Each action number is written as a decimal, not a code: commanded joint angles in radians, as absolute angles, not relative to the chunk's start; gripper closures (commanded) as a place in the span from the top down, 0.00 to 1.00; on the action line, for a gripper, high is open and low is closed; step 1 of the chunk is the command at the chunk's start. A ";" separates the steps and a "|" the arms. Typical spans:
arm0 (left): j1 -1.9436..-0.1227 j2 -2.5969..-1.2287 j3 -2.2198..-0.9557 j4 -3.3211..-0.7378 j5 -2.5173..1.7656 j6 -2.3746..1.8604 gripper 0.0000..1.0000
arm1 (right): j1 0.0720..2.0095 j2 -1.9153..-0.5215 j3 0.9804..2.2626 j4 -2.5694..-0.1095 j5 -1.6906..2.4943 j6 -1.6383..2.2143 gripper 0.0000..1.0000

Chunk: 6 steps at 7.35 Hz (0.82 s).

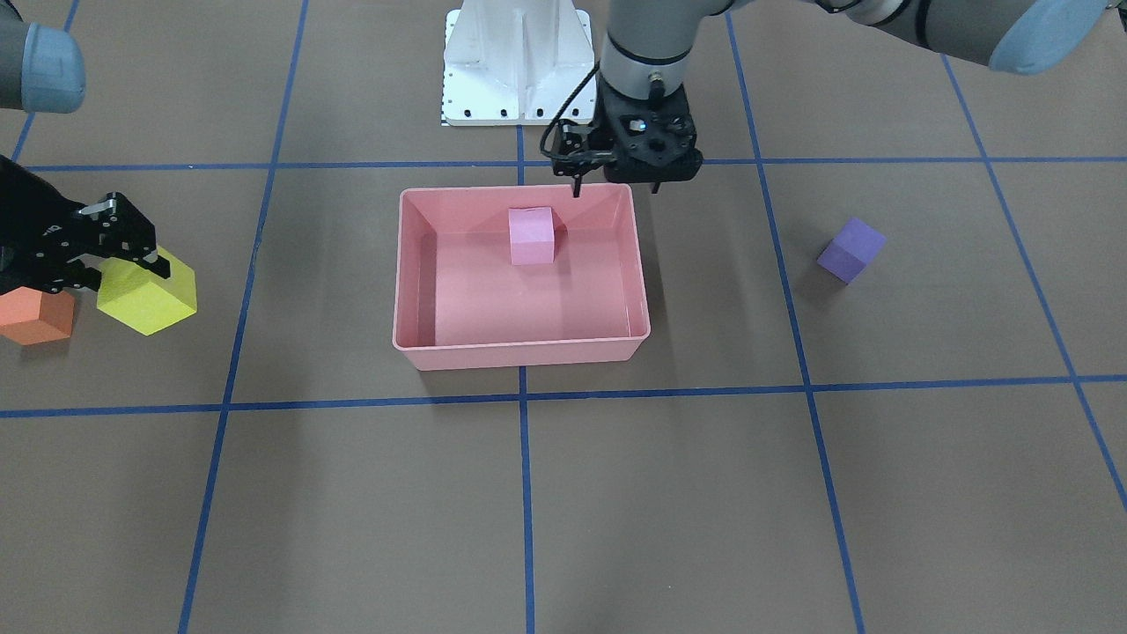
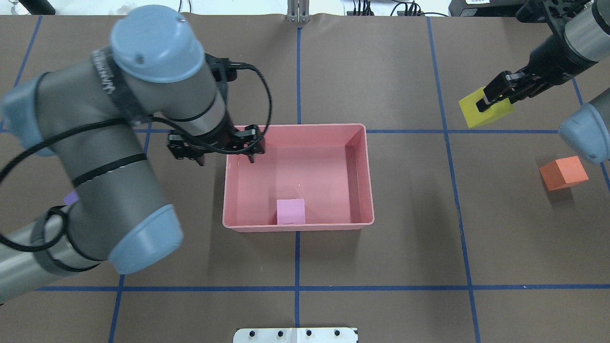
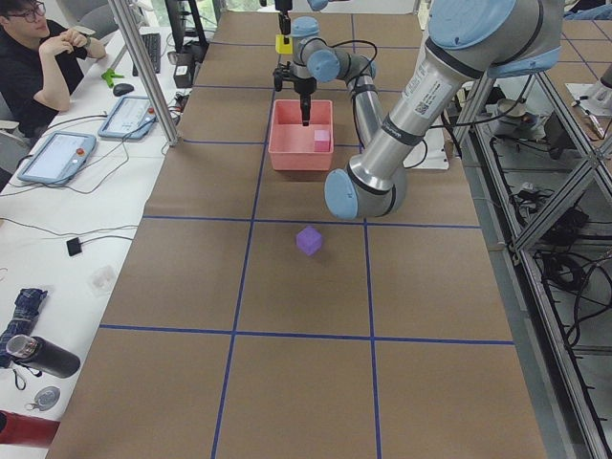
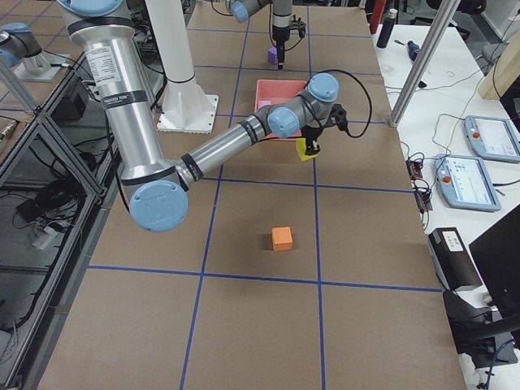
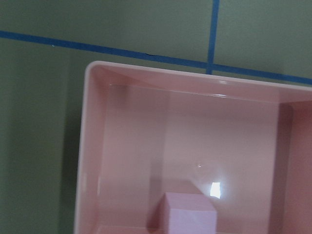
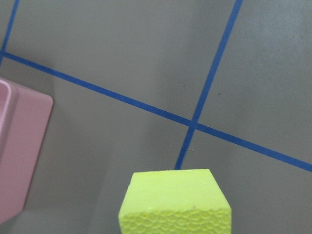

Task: Place blocks into pink bin with both arms
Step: 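Carry yellow cube over bin with right gripper while left moves to purple cube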

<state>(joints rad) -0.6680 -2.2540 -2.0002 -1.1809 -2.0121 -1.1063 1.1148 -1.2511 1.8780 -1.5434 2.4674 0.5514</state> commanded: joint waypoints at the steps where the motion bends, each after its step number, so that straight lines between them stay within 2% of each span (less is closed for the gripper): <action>1: -0.741 -2.045 -2.164 -1.160 -2.020 -0.933 1.00 | 0.992 -1.119 1.904 -1.552 2.404 0.856 0.00; 3: -0.759 -1.910 -2.251 -1.170 -2.022 -0.801 1.00 | 0.828 -1.019 1.902 -1.552 2.259 1.036 0.00; 6: -0.761 -1.856 -2.253 -1.172 -2.016 -0.605 1.00 | 0.654 -0.979 1.890 -1.580 2.068 1.175 0.00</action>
